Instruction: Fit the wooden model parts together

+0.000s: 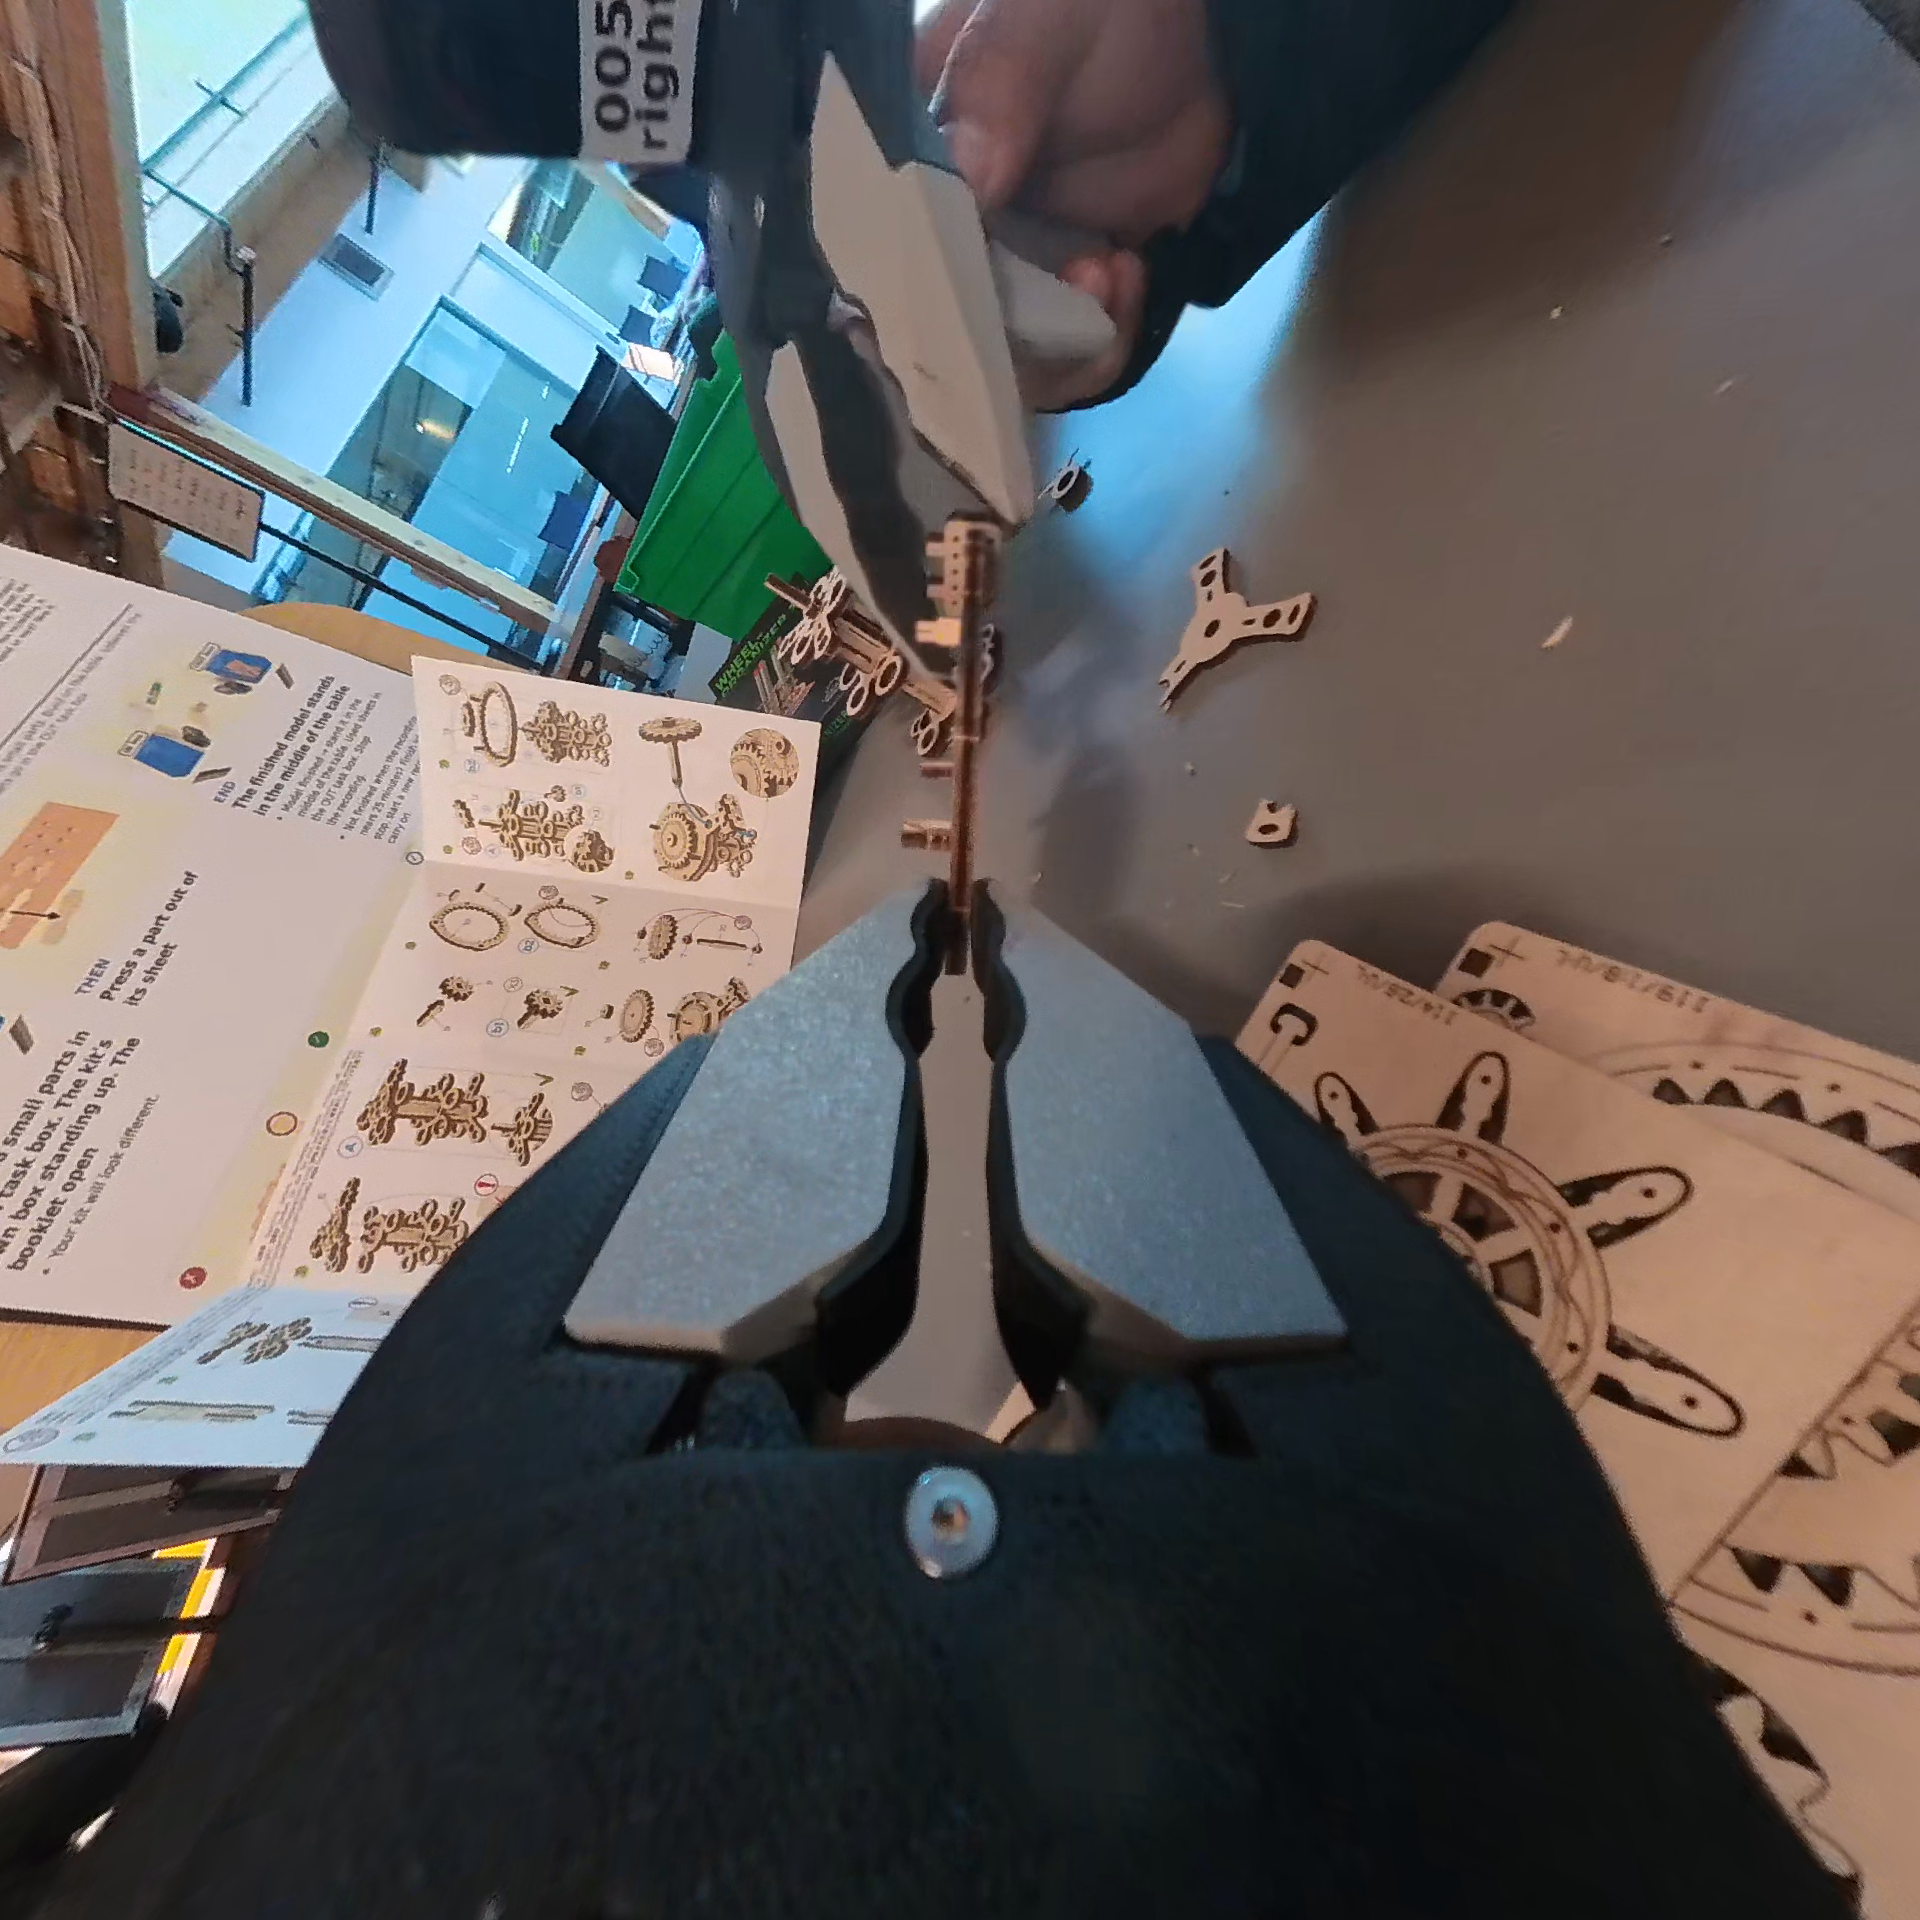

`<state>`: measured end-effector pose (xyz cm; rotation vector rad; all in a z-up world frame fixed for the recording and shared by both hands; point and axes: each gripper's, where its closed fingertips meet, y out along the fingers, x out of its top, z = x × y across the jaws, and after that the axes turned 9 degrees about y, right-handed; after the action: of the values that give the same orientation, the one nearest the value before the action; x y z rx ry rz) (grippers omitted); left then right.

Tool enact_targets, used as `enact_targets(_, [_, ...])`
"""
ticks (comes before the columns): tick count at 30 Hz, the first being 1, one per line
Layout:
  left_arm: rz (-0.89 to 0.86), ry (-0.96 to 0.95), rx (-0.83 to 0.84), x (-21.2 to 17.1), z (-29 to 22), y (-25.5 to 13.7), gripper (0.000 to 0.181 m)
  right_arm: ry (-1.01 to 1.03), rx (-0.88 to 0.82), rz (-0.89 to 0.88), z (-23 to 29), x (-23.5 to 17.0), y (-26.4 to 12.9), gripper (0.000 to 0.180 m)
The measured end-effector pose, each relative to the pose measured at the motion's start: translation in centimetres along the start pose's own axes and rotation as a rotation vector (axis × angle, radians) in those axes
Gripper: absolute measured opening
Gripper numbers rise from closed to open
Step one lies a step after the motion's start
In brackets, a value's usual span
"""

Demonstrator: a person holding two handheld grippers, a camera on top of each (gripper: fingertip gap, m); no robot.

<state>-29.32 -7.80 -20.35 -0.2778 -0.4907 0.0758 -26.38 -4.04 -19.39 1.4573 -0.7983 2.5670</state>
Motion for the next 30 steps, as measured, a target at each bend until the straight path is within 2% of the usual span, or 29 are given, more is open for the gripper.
enact_targets(7, [-0.013,-0.032,-0.033,0.1,-0.3,0.0,0.000,-0.130,-0.183,-0.012,-1.6,0.5,-0.2,0.053])
enact_targets(12, [-0.049,-0.283,-0.080,0.4,0.6,0.2,0.000,-0.263,-0.253,-0.010,-1.2,0.8,-0.4,0.056])
enact_targets(15, [-0.097,-0.455,-0.130,0.7,0.9,0.1,0.000,-0.322,-0.323,0.007,-1.6,0.8,-0.2,0.056])
enact_targets(19, [-0.148,-0.593,-0.175,1.5,1.2,0.4,0.000,-0.320,-0.318,0.036,-1.6,0.2,0.6,0.056])
enact_targets(24, [-0.077,-0.523,-0.208,1.1,-0.4,1.4,0.000,-0.350,-0.373,0.088,-2.4,-0.5,0.7,0.043])
enact_targets(26, [-0.031,-0.555,-0.216,0.3,-0.5,1.8,0.000,-0.361,-0.400,0.083,-2.7,-0.3,0.3,0.043])
enact_targets(30, [-0.056,-0.697,-0.207,-0.2,0.6,1.5,0.001,-0.331,-0.429,0.055,-3.3,0.3,-0.4,0.044])
